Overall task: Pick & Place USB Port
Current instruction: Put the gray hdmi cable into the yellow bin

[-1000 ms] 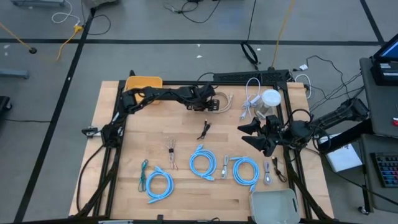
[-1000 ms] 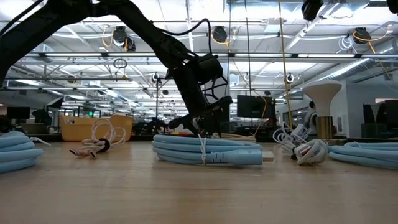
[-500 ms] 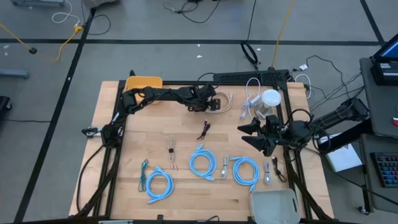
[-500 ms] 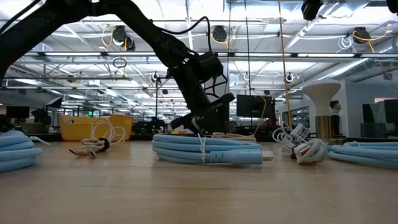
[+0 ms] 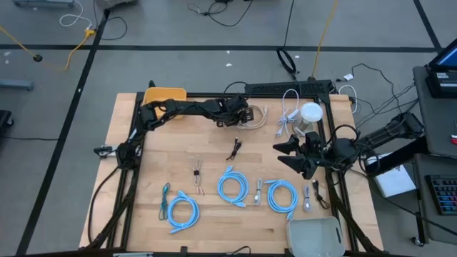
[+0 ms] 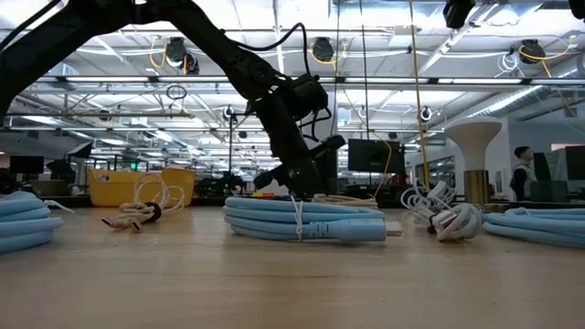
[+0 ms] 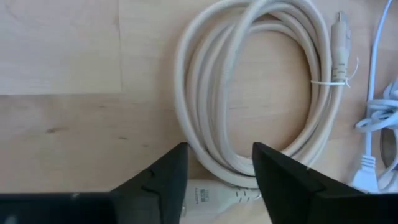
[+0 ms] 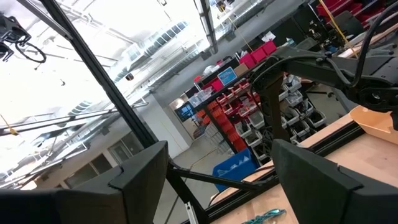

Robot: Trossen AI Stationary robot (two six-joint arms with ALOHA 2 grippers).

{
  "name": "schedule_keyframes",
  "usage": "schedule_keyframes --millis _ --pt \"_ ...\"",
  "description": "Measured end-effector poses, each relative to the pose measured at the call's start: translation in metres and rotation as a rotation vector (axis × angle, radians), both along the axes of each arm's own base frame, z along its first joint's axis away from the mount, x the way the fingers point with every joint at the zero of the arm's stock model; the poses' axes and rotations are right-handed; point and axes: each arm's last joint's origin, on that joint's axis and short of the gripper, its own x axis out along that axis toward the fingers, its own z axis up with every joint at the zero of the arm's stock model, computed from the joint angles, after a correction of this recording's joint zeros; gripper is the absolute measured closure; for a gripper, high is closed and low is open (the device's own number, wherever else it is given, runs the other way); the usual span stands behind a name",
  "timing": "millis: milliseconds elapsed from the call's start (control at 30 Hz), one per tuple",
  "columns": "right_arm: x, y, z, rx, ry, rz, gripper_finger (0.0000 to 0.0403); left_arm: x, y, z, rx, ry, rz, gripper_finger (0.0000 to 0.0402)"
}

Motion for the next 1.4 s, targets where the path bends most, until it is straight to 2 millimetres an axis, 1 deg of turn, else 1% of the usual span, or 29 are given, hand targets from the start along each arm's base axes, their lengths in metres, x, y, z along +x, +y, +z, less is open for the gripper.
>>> schedule_keyframes --millis 233,367,467,567,700,767,800,867,967,1033,1100,1133,1200,1233,1267,1333,1400 --pt "-0.002 -0.001 0.006 0.022 -0.060 0.004 0.0124 0.000 0.000 0.001 -0.003 -0.008 0.017 0.0297" --pt "-0.002 0.000 0.005 0.006 -0.058 0.007 0.0124 0.000 0.000 0.001 -0.003 -0.009 0.015 0.0337" --pt "-0.001 0.003 0.001 -0.040 -0.014 0.032 0.0124 -0.001 0.000 0.001 -0.013 0.001 -0.027 0.0347" --pt "0.000 0.005 -0.004 -0.062 0.040 0.038 0.0124 -0.002 0.000 0.000 -0.041 0.002 -0.070 0.0327" --pt "0.001 0.005 -0.008 -0.087 0.075 0.030 0.0124 -0.003 0.004 0.001 -0.079 -0.018 -0.092 0.0266" --pt "0.001 0.004 -0.009 -0.110 0.089 -0.001 0.0124 -0.003 0.006 0.001 -0.091 -0.036 -0.117 0.0234" --pt "0.001 0.004 -0.011 -0.126 0.111 -0.025 0.0124 -0.002 0.006 0.002 -0.082 -0.050 -0.144 0.0219" --pt "0.002 0.003 -0.017 -0.163 0.187 -0.077 0.0124 0.001 0.002 0.012 -0.064 -0.072 -0.235 0.0194" --pt "0.003 0.000 -0.033 -0.216 0.341 -0.149 0.0124 0.004 -0.009 0.036 0.005 -0.098 -0.404 0.0170" --pt "0.003 -0.003 -0.043 -0.220 0.440 -0.187 0.0124 0.002 -0.016 0.059 0.069 -0.090 -0.516 0.0165" --pt "0.002 -0.007 -0.051 -0.222 0.520 -0.220 0.0124 -0.004 -0.022 0.092 0.154 -0.083 -0.597 0.0166" --pt "0.002 -0.010 -0.054 -0.225 0.548 -0.241 0.0124 -0.008 -0.025 0.114 0.210 -0.091 -0.633 0.0170" --pt "0.002 -0.015 -0.058 -0.252 0.602 -0.286 0.0124 -0.023 -0.034 0.161 0.333 -0.094 -0.696 0.0182" --pt "0.002 -0.018 -0.060 -0.280 0.624 -0.301 0.0124 -0.034 -0.040 0.186 0.403 -0.094 -0.727 0.0190" --pt "0.003 -0.022 -0.062 -0.316 0.651 -0.319 0.0124 -0.045 -0.047 0.207 0.467 -0.079 -0.754 0.0198" --pt "0.008 -0.032 -0.068 -0.360 0.712 -0.339 0.0124 -0.070 -0.064 0.247 0.596 -0.049 -0.775 0.0215" --pt "0.015 -0.046 -0.080 -0.374 0.808 -0.327 0.0124 -0.096 -0.079 0.276 0.689 -0.017 -0.760 0.0231"
